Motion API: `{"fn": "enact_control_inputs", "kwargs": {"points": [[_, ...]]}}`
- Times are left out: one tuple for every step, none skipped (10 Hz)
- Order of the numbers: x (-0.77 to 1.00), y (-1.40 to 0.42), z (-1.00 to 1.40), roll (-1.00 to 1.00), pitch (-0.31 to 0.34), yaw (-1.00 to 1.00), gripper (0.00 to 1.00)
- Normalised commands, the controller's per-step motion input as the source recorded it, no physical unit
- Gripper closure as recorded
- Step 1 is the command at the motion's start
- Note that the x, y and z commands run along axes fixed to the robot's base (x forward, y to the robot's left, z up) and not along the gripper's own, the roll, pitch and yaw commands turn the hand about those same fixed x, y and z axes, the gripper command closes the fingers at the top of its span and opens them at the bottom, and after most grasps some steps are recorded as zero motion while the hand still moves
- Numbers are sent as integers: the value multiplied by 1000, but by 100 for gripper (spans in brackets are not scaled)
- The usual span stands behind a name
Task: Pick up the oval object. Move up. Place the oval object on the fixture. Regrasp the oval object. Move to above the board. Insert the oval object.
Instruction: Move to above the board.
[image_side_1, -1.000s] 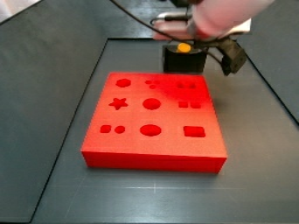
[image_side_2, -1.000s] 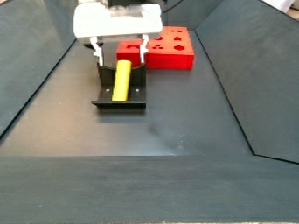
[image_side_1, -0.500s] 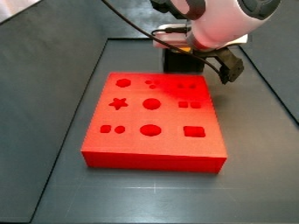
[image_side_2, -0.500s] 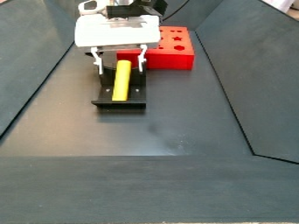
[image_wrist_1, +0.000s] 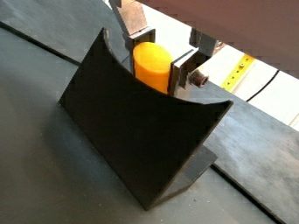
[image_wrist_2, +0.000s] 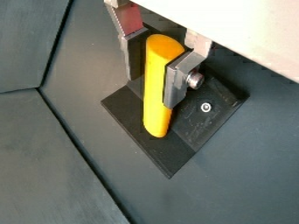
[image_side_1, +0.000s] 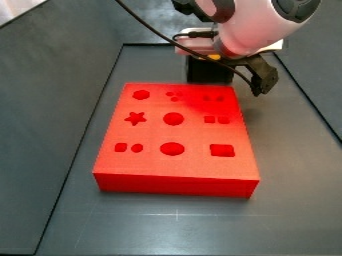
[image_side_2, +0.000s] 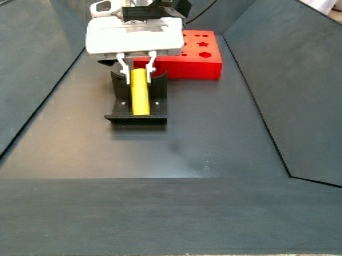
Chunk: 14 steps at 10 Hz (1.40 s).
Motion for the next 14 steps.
{"fn": "enact_control_inputs", "kwargs": {"points": [[-118,-133,1000,172,107,348,100],[-110,-129,1000,128,51,326,100],[-104,-123,1000,92,12,310,100],[-97,-118,1000,38,-72,245,100],[-95,-117,1000,26,-113,198,100],[-95,-112,1000,15,-144,154,100],[-95,-107,1000,12,-158,123,100],[-99,-99,1000,-2,-179,46,100],[-103,-92,1000,-4,-177,2,100],[-107,-85,1000,-12,-161,-36,100],[-111,-78,1000,-15,-131,-72,100],[-109,-69,1000,-19,-90,-103,100],[-103,-59,1000,-26,-31,-133,100],[-81,-42,833,-32,13,-140,100]]}}
